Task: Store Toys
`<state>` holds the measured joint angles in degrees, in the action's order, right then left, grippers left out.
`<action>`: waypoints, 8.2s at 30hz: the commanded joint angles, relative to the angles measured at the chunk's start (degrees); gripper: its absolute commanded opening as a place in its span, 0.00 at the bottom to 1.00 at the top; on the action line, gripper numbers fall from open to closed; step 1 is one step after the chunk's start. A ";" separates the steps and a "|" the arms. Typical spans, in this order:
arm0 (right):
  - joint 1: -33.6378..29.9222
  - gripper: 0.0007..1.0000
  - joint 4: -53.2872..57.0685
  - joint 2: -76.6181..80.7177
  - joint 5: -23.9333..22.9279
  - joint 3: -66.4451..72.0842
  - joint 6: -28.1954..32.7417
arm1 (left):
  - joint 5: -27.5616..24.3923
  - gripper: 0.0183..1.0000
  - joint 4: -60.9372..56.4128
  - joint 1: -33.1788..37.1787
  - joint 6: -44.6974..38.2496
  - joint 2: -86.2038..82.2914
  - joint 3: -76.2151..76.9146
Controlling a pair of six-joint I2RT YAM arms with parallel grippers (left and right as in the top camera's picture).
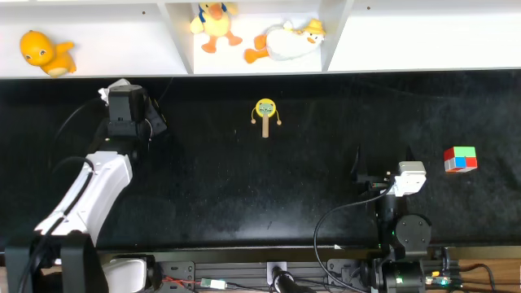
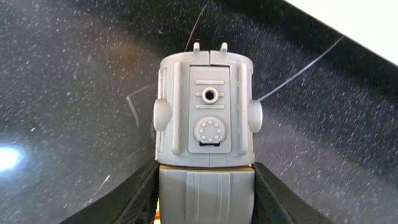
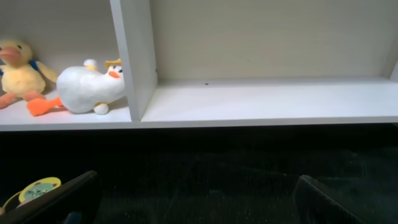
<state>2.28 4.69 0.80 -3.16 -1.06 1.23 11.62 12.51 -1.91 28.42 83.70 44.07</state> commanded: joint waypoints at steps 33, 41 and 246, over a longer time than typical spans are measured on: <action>-0.07 1.00 -0.31 -0.57 0.39 0.79 -0.44 | -3.63 0.35 10.32 -0.42 -24.22 -10.34 12.07; -0.07 0.99 -0.31 -0.57 0.42 0.79 -0.44 | -5.18 0.34 9.99 -0.42 -25.44 -1.75 21.59; 38.40 1.00 29.73 97.37 -11.26 -63.56 -38.21 | -7.04 1.00 -7.93 -2.89 -28.65 -83.54 -43.60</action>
<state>40.71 35.00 96.60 -14.92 -62.13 -39.83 4.69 4.51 -4.80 1.02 0.69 0.60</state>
